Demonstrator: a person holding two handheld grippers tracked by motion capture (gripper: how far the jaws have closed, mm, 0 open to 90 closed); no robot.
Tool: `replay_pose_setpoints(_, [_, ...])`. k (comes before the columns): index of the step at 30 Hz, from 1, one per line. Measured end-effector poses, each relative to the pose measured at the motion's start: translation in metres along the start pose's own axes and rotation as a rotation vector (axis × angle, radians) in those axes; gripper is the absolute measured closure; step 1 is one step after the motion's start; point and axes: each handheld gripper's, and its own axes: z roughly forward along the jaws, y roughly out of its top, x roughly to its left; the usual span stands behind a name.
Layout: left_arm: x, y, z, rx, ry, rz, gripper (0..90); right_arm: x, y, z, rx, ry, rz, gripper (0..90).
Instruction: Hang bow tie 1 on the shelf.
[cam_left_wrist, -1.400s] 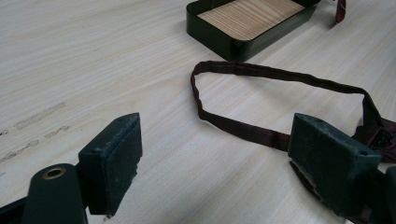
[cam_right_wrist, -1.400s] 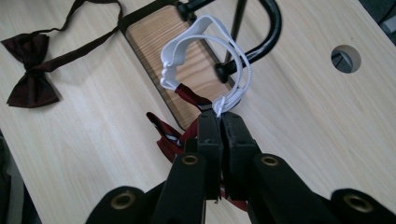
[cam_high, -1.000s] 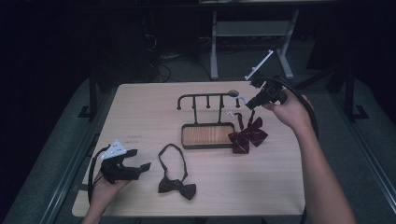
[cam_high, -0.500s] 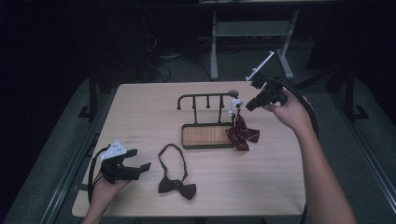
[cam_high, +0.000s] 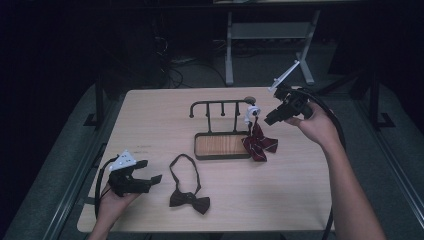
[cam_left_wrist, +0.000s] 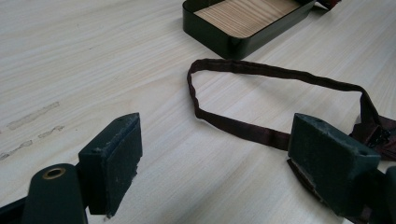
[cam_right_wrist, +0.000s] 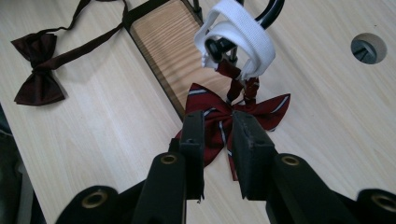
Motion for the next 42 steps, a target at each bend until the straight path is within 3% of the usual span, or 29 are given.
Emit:
replay_pose_setpoints(23, [0.000,0.000,0.002,0.009,-0.011,0.017,17.8,0.008,-0.028,0.013,-0.019,0.047,-0.001,57.8])
replay_pose_setpoints(29, [-0.001,0.001,0.003,0.009,-0.013,0.023,17.8,0.019,-0.046,0.021,-0.045,0.055,0.001,54.4])
replay_pose_setpoints(42, [-0.006,0.005,0.006,0.036,-0.021,0.040,17.8,0.031,-0.080,0.034,-0.039,0.063,0.018,50.3])
